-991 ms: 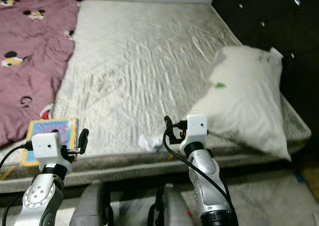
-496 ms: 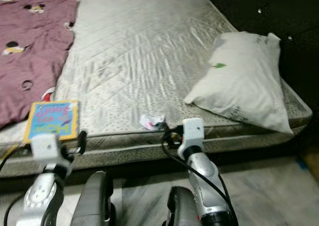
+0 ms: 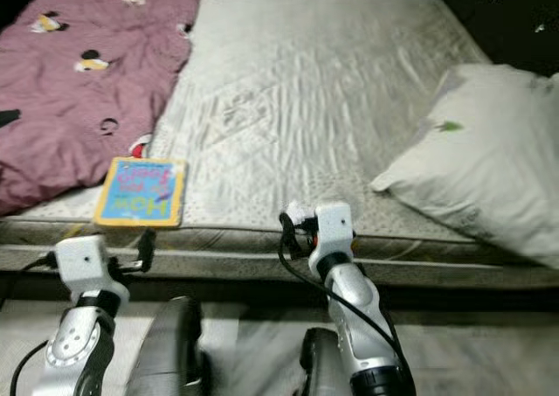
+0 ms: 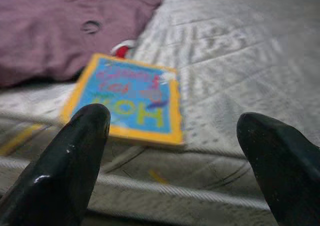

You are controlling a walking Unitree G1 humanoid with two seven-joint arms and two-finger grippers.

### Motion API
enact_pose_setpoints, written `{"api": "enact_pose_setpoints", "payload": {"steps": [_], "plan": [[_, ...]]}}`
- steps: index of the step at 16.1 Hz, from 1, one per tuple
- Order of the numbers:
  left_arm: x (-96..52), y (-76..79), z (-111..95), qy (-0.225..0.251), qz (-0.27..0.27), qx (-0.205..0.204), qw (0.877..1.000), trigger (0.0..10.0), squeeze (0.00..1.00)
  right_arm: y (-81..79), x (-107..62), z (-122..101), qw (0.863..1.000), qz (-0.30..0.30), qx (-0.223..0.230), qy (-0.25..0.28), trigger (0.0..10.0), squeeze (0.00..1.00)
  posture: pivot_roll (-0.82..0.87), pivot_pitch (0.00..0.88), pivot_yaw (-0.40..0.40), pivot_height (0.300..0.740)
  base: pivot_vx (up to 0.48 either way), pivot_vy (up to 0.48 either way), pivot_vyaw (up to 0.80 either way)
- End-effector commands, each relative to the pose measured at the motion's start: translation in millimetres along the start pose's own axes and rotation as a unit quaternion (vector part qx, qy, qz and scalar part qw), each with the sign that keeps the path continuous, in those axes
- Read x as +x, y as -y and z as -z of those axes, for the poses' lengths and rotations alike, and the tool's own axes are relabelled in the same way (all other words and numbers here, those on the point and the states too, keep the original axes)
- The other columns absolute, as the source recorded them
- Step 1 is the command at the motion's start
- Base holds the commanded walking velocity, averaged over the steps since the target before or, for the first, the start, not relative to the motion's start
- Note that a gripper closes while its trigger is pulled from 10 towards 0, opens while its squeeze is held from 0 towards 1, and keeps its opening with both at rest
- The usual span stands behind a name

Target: Clean up the room

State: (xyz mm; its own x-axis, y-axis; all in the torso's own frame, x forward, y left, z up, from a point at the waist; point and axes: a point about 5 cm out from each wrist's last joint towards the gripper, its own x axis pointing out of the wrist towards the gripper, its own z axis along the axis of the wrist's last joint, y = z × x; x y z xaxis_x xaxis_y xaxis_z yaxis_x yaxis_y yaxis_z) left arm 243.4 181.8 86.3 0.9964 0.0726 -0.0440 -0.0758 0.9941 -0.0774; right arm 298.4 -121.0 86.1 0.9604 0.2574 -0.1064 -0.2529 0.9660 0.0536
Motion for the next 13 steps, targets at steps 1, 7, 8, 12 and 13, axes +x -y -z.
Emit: {"api": "enact_pose_setpoints", "payload": {"steps": [1, 7, 8, 12, 13], "plan": [[-0.6, 0.1, -0.3, -0.002, 0.002, 0.0, 1.0, 10.0, 0.0, 4.1, -0.9, -0.2, 1.0, 0.006, 0.002, 0.001, 10.0, 0.0, 0.05, 0.159, -0.079, 0.599, 0.0, 0.0, 0.0], [1.4, 0.7, -2.2, 0.005, 0.002, -0.001, 1.0, 10.0, 0.0, 4.5, 1.1, -0.1, 1.0, 0.007, 0.006, 0.0, 10.0, 0.0, 0.04, 0.166, -0.08, 0.534, 0.0, 0.0, 0.0], [1.5, 1.0, -2.4, 0.006, 0.003, -0.001, 1.0, 10.0, 0.0, 4.5, 1.3, 0.0, 1.0, 0.007, 0.006, 0.0, 10.0, 0.0, 0.04, 0.166, -0.08, 0.534, 0.0, 0.0, 0.0], [3.1, 4.0, -5.4, 0.017, 0.015, -0.008, 1.0, 10.0, 0.0, 4.6, 3.4, -0.6, 1.0, 0.004, 0.009, 0.0, 10.0, 0.0, 0.04, 0.164, -0.082, 0.534, 0.276, 0.0, 0.0], [3.6, 3.7, -5.7, 0.018, 0.013, -0.009, 1.0, 10.0, 0.0, 4.5, 4.1, -1.0, 1.0, 0.004, 0.008, 0.001, 10.0, 0.0, 0.04, 0.164, -0.082, 0.534, 0.394, 0.0, 0.0]]}}
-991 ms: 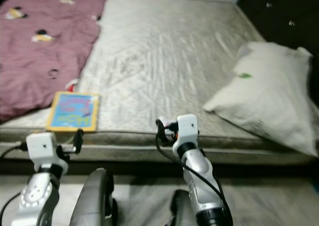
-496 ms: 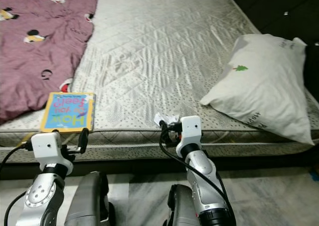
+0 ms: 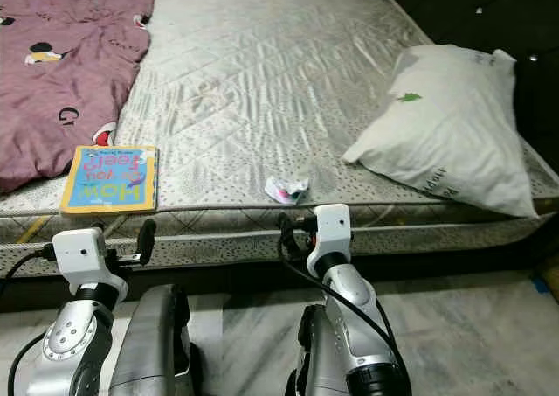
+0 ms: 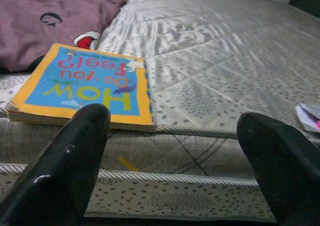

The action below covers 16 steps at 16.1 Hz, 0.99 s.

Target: Clean up the room

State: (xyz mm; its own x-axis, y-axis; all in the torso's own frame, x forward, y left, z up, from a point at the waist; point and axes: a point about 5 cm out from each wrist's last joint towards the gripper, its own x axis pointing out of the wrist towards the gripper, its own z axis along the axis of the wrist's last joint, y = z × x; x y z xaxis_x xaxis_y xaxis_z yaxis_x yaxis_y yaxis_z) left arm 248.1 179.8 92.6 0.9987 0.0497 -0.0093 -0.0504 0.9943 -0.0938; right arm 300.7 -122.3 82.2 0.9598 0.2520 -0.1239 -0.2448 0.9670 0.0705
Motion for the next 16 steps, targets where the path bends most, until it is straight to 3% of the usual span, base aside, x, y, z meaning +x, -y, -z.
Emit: {"api": "enact_pose_setpoints", "payload": {"steps": [1, 11, 16], "plan": [[-0.3, 0.7, 0.4, 0.002, -0.001, -0.002, 1.0, 10.0, 0.0, 2.3, 2.2, -4.7, 1.0, 0.001, -0.001, 0.01, 10.0, 0.0, 0.04, 0.163, -0.083, 0.534, 0.398, 0.0, 0.0], [2.4, 4.4, -1.1, 0.013, 0.007, -0.011, 1.0, 10.0, 0.0, 1.3, 5.0, -4.8, 1.0, -0.004, -0.004, 0.013, 10.0, 0.0, 0.04, 0.158, -0.084, 0.534, 0.435, 0.0, 0.0], [2.3, 7.5, 1.5, 0.006, 0.004, -0.018, 1.0, 10.0, 0.0, 1.1, 4.8, -3.4, 1.0, -0.002, -0.002, 0.011, 10.0, 0.0, 0.04, 0.153, -0.079, 0.534, 0.0, 0.0, 0.0]]}}
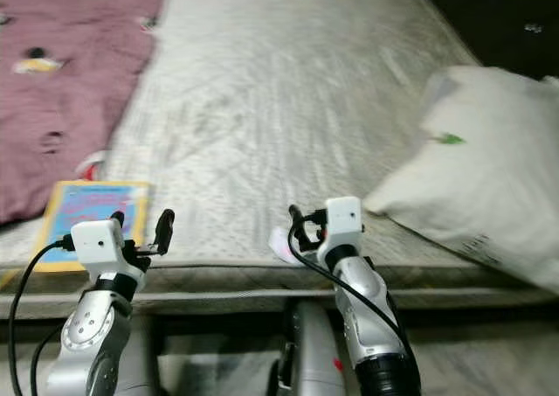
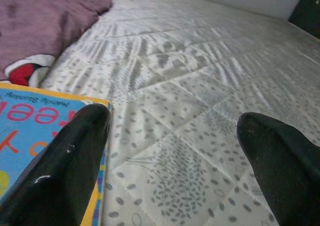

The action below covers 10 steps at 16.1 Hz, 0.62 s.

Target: Clean up the room

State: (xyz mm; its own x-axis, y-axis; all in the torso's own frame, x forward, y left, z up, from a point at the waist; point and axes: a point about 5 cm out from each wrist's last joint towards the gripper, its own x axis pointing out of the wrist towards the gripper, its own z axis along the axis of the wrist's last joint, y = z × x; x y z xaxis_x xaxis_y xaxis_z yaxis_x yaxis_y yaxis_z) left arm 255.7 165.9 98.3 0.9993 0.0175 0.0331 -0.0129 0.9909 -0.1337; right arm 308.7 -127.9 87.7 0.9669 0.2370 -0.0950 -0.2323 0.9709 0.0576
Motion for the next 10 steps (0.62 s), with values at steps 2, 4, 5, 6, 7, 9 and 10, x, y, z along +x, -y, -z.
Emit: {"api": "enact_pose_setpoints", "payload": {"steps": [2, 4, 5, 6, 7, 9, 10], "plan": [[-4.8, -7.7, 5.5, -0.014, -0.014, 0.003, 1.0, 10.0, 0.0, -6.2, -0.9, 3.7, 1.0, -0.009, 0.004, -0.004, 10.0, 0.0, 0.04, 0.153, -0.079, 0.534, 0.0, 0.0, 0.0], [-5.0, -7.8, 5.4, -0.014, -0.015, 0.004, 1.0, 10.0, 0.0, -6.6, -1.2, 4.0, 1.0, -0.011, 0.005, -0.005, 10.0, 0.0, 0.05, 0.152, -0.078, 0.534, 0.0, 0.0, 0.0], [-5.0, -7.6, 5.3, -0.015, -0.015, 0.004, 1.0, 10.0, 0.0, -6.7, -1.1, 4.2, 1.0, -0.013, 0.006, -0.006, 10.0, 0.0, 0.05, 0.152, -0.078, 0.534, 0.0, 0.0, 0.0], [-5.1, -7.5, 5.4, -0.015, -0.015, 0.005, 1.0, 10.0, 0.0, -7.2, -1.0, 4.1, 1.0, -0.016, 0.009, -0.003, 10.0, 0.0, 0.05, 0.15, -0.078, 0.524, 0.0, 0.0, 0.0], [-4.9, -7.4, 5.6, -0.016, -0.014, 0.005, 1.0, 10.0, 0.0, -7.5, -1.0, 4.2, 1.0, -0.017, 0.008, -0.004, 10.0, 0.0, 0.05, 0.15, -0.078, 0.514, 0.0, 0.0, 0.0], [-4.3, -7.1, 5.8, -0.02, -0.014, 0.01, 1.0, 10.0, 0.0, -8.9, 0.4, 3.0, 1.0, -0.026, -0.001, -0.006, 10.0, 0.0, 0.05, 0.153, -0.08, 0.504, 0.0, 0.0, 0.0], [-5.2, -7.1, 4.9, -0.019, -0.013, 0.014, 1.0, 10.0, 0.0, -9.9, 1.5, 2.1, 0.999, -0.036, -0.01, -0.007, 10.0, 0.0, 0.05, 0.158, -0.08, 0.504, 0.0, 0.0, 0.0]]}}
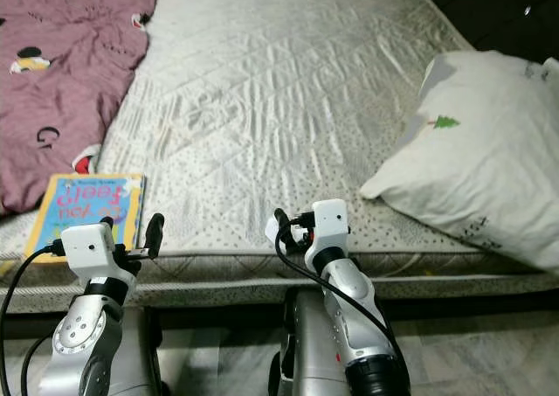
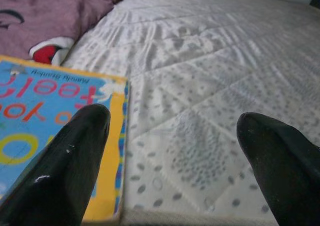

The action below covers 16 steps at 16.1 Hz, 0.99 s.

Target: Clean up the room

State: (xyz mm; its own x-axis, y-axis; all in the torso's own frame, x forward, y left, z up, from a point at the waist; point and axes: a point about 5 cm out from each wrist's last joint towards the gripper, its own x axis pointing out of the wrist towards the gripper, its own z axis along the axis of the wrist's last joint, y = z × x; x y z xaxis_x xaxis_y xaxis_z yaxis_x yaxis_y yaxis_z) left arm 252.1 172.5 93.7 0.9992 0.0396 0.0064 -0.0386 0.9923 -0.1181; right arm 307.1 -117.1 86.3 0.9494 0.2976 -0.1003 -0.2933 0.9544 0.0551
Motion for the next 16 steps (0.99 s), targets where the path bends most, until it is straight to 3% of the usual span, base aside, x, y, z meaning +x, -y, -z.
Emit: {"api": "enact_pose_setpoints", "payload": {"steps": [1, 4, 7, 10, 13, 16], "plan": [[-4.1, -0.1, 0, -0.004, 0.002, 0.013, 1.0, 10.0, 0.0, -0.6, 1.7, 0, 1.0, -0.02, -0.015, -0.006, 10.0, 0.0, 0.05, 0.158, -0.08, 0.499, 0.0, 0.0, 0.0], [-8.1, -2.4, -3, -0.002, -0.004, 0.017, 1.0, 10.0, 0.0, -5.6, 3.4, 2, 0.997, -0.061, -0.035, -0.024, 10.0, 0.0, 0.06, 0.18, -0.083, 0.494, 0.0, 0.0, 0.0], [-9.0, -3.8, -6, 0.0, -0.005, 0.022, 1.0, 10.0, 0.0, -15.1, 4.9, -5, 0.99, -0.117, -0.082, -0.002, 10.0, 0.0, 0.07, 0.191, -0.082, 0.494, 0.0, 0.0, 0.0], [-10.7, -5.3, -10, 0.002, -0.001, 0.034, 0.999, 10.0, 0.0, -18.6, 13.1, -11, 0.985, -0.135, -0.105, 0.007, 10.0, 0.0, 0.08, 0.207, -0.076, 0.494, 0.0, 0.0, 0.0], [-13.9, -8.2, -11, -0.001, -0.003, 0.038, 0.999, 10.0, 0.0, -27.8, 29.7, -13, 0.97, -0.15, -0.189, 0.008, 10.0, 0.0, 0.09, 0.219, -0.074, 0.494, 0.0, 0.0, 0.0], [-14.3, -6.9, -12, 0.0, -0.004, 0.039, 0.999, 10.0, 0.0, -27.7, 40.0, -8, 0.96, -0.148, -0.236, -0.024, 10.0, 0.0, 0.1, 0.226, -0.08, 0.494, 0.0, 0.0, 0.0]]}}
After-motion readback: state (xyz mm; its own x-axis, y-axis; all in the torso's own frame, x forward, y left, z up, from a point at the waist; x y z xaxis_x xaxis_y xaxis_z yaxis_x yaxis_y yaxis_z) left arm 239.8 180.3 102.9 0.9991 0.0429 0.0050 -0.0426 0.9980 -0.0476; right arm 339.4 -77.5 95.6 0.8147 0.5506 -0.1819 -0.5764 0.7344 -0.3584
